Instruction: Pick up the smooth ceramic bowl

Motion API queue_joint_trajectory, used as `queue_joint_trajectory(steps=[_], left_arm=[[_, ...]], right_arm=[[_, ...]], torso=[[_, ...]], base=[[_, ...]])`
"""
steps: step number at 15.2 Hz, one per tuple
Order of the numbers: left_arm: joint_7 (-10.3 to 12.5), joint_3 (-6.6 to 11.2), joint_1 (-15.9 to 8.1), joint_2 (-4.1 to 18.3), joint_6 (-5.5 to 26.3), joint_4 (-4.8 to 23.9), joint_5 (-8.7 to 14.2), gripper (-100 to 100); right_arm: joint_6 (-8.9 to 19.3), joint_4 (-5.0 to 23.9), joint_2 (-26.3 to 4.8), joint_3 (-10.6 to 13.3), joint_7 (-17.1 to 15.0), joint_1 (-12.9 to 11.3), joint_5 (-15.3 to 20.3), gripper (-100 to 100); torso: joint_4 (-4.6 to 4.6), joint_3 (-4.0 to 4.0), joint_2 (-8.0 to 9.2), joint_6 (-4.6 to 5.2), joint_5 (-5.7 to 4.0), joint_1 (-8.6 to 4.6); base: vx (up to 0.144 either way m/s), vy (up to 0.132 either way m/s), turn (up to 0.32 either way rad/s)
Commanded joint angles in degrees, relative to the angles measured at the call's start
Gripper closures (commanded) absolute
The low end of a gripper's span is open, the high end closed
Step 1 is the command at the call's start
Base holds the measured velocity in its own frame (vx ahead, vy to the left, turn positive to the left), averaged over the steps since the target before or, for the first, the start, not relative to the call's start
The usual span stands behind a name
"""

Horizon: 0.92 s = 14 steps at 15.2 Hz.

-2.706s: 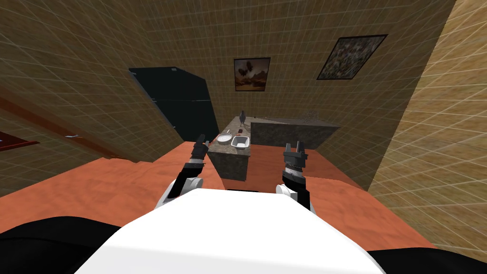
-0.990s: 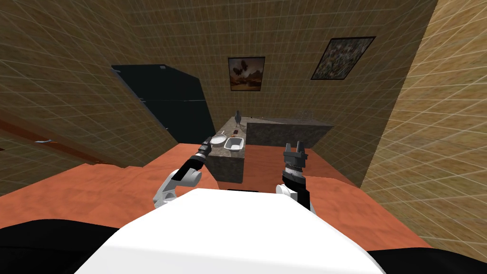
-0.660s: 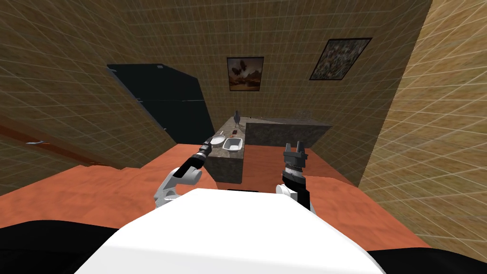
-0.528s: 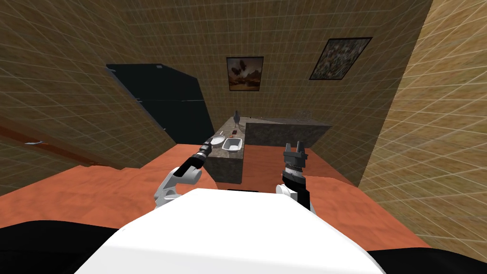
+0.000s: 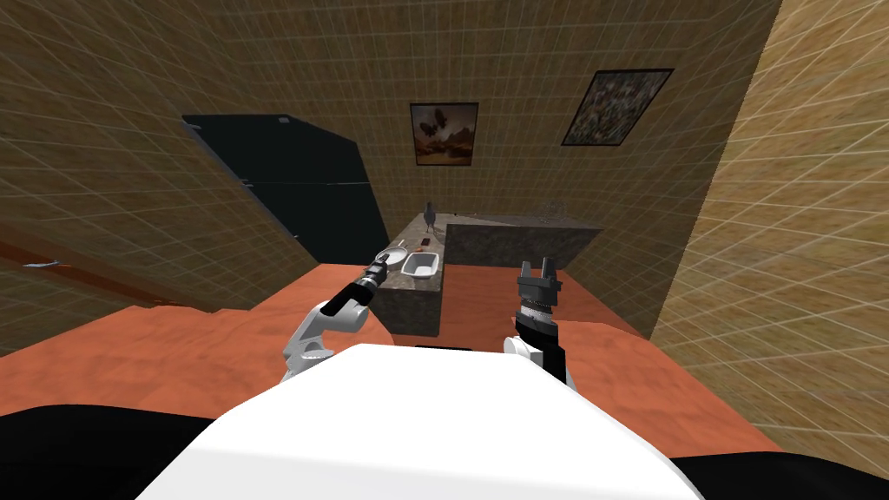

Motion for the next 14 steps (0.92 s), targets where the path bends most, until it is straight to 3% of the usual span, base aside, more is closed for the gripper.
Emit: queue_joint_trajectory(steps=[1, 14], left_arm=[[0.66, 0.17, -0.98, 0.26, 2.86, -0.01, 0.14, -100], [2.57, 0.72, -3.89, 0.79, 17.33, 0.09, 0.60, -100]], right_arm=[[0.00, 0.00, 0.00, 0.00, 0.00, 0.00, 0.00, 0], [0.00, 0.00, 0.00, 0.00, 0.00, 0.00, 0.00, 0]], torso=[[0.00, 0.00, 0.00, 0.00, 0.00, 0.00], [-0.01, -0.02, -0.03, 0.01, -0.01, -0.04]], base=[[0.020, -0.026, -0.028], [0.026, -0.033, -0.022]])
